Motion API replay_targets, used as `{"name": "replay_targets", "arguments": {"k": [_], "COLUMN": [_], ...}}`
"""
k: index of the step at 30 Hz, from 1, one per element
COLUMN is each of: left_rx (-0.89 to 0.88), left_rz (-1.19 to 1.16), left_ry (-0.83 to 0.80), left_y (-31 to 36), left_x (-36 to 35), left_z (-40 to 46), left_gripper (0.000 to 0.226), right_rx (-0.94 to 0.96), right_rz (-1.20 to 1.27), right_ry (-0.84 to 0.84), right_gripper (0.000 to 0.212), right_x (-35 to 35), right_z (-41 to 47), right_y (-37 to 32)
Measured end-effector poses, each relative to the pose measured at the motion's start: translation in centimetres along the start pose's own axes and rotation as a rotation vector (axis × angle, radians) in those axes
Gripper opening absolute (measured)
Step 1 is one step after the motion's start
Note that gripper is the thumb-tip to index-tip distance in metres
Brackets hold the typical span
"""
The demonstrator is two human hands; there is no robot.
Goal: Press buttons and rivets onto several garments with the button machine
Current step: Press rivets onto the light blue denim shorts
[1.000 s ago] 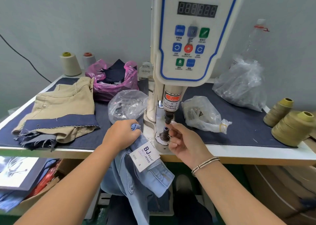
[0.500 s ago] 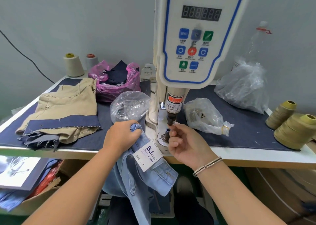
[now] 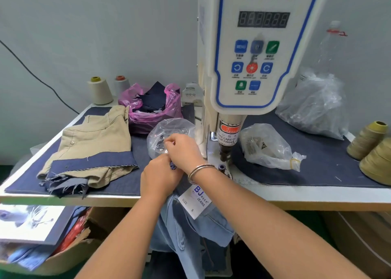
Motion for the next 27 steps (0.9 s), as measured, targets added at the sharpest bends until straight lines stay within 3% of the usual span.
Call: {"name": "replay_targets", "arguments": {"k": [2, 5, 14, 21, 23, 27], "left_rx": [0.034, 0.020, 0.007, 0.009, 0.033, -0.004], "left_rz": [-0.005, 0.006, -0.013, -0.045, -0.057, 0.030], "left_ry": [-0.023, -0.028, -0.024, -0.017, -0.006, 0.009], "left_y": [0.0, -0.1, -0.3, -0.2, -0.4, -0.3], "left_x": [0.0, -0.2, -0.4, -0.3, -0.3, -0.1], "left_z": [0.0, 0.0, 0.2, 0.0, 0.1, 0.1], "left_gripper": [0.023, 0.027, 0.026, 0.031, 0.033, 0.017], "right_rx": [0.062, 0.122, 0.243, 0.278, 0.309, 0.397], "right_rz": [-0.337, -0.595, -0.830, -0.726, -0.581, -0.128], "right_ry": [-0.032, -0.044, -0.070, -0.015, 0.052, 0.070], "right_gripper": [0.027, 0.027, 0.025, 0.016, 0.016, 0.010], "right_x": [-1.2, -2.3, -4.1, -3.1, -1.8, 1.0], "right_z": [2.4, 4.5, 6.1, 5.2, 3.5, -4.1], "right_y": [0.4, 0.5, 0.6, 0.0, -0.4, -0.4]}}
Point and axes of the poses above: each hand's wrist, its own z-axis towards the middle knuckle, its own x-axis out of the back of the hand, y = z × x, the point moved 5 cm from there along z, towards the middle knuckle, and after that the axes turned 7 degrees about z, right-handed, at the moved point
